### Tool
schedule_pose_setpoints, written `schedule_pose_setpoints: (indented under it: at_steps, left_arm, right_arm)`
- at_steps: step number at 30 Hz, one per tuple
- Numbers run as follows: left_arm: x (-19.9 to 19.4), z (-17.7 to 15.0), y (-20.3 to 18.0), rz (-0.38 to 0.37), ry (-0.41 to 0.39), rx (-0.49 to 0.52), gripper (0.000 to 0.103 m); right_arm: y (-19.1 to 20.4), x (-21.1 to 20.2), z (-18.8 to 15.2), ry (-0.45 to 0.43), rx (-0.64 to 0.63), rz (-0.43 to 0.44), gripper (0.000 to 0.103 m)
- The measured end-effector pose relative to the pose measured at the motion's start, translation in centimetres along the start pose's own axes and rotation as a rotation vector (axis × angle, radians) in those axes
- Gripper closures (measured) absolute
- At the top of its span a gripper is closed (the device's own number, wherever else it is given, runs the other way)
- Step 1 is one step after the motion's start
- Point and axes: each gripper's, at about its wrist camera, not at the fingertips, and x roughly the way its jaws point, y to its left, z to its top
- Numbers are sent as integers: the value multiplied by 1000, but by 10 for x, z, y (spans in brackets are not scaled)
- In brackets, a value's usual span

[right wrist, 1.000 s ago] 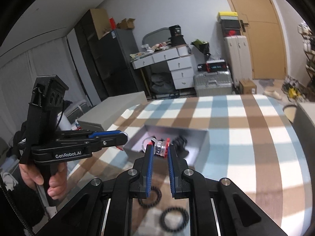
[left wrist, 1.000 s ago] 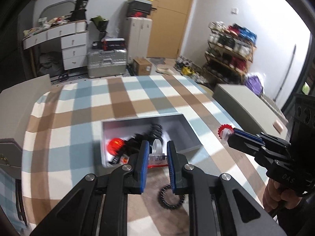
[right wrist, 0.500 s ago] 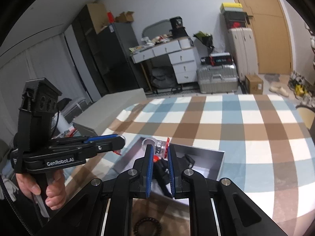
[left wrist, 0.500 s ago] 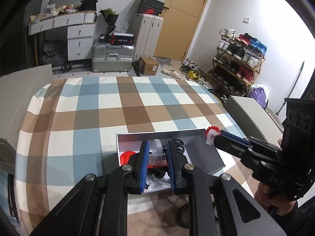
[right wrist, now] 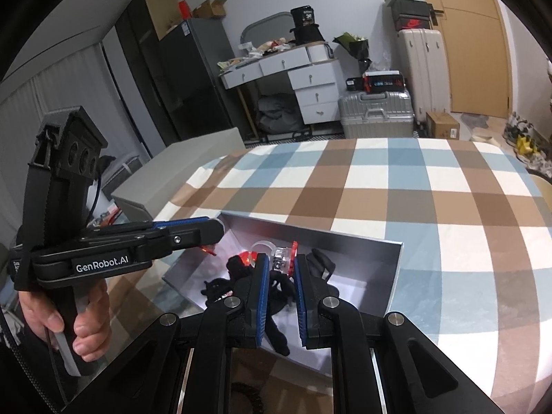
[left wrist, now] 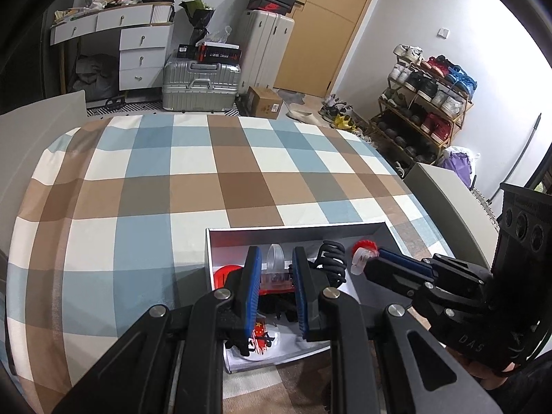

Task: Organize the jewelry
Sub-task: 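Carry both red-capped accessories into the silver box and open both grippers, then withdraw both grippers from the box toward the two coil bracelets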

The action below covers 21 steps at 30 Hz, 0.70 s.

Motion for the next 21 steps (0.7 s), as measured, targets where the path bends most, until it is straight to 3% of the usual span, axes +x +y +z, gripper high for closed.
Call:
schedule_pose_setpoints:
  at_steps: [11, 13, 15, 18, 19, 21]
  left_arm:
    - [6, -3, 1, -8, 27, -5, 88]
    - [8, -4, -3, 11, 42, 13, 73]
    - [4, -4, -4, 42, 22, 22, 52]
    - [-1, -6, -6, 11, 14, 18, 50]
    - [-2, -7, -7, 17, 11, 21, 49]
    - [-5, -10, -12, 43, 4, 40, 48]
  right_arm:
    - [0, 4, -6, 12, 8, 6, 87]
    - [-1, -3, -6, -10, 9, -1, 87]
    - [-2, -10, -5, -28, 14, -9, 85]
    - [-6, -22, -6, -52, 32, -20, 76]
    - [-7, -26, -8, -56, 41, -23, 70]
    - [-9, -30, -10, -58, 52, -26, 69]
